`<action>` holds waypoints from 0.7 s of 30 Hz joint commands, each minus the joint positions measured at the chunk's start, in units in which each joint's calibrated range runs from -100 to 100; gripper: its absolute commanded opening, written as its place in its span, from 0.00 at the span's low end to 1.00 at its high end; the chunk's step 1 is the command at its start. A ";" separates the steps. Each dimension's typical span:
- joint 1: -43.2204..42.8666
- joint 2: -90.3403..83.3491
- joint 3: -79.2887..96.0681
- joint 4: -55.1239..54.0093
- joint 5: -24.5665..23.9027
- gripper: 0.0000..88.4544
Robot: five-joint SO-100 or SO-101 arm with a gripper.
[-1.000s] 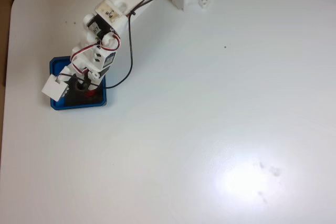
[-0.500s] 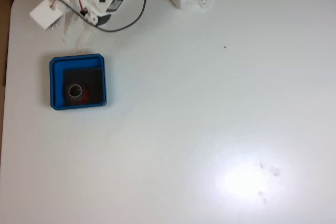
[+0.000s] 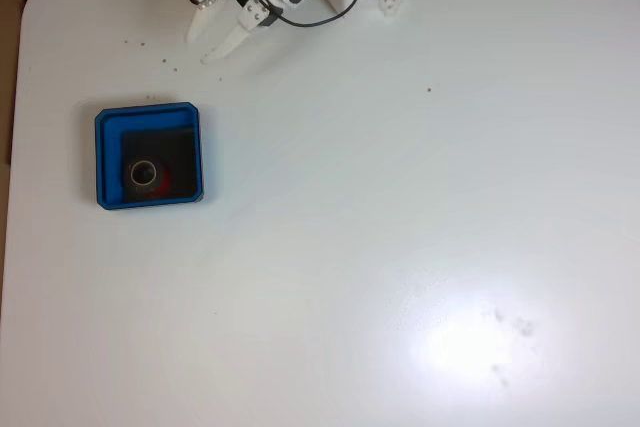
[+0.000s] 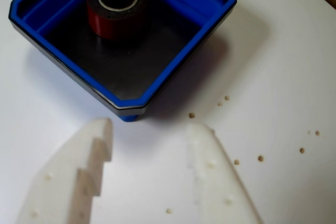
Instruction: Pick the red roll and drop it in the blue box
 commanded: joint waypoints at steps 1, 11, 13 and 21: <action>-0.53 -7.02 9.13 -4.66 0.35 0.15; -2.97 -22.74 20.99 -4.00 0.09 0.15; -6.29 -22.74 20.99 -4.00 0.53 0.15; -29.06 -23.24 20.99 -4.00 0.62 0.15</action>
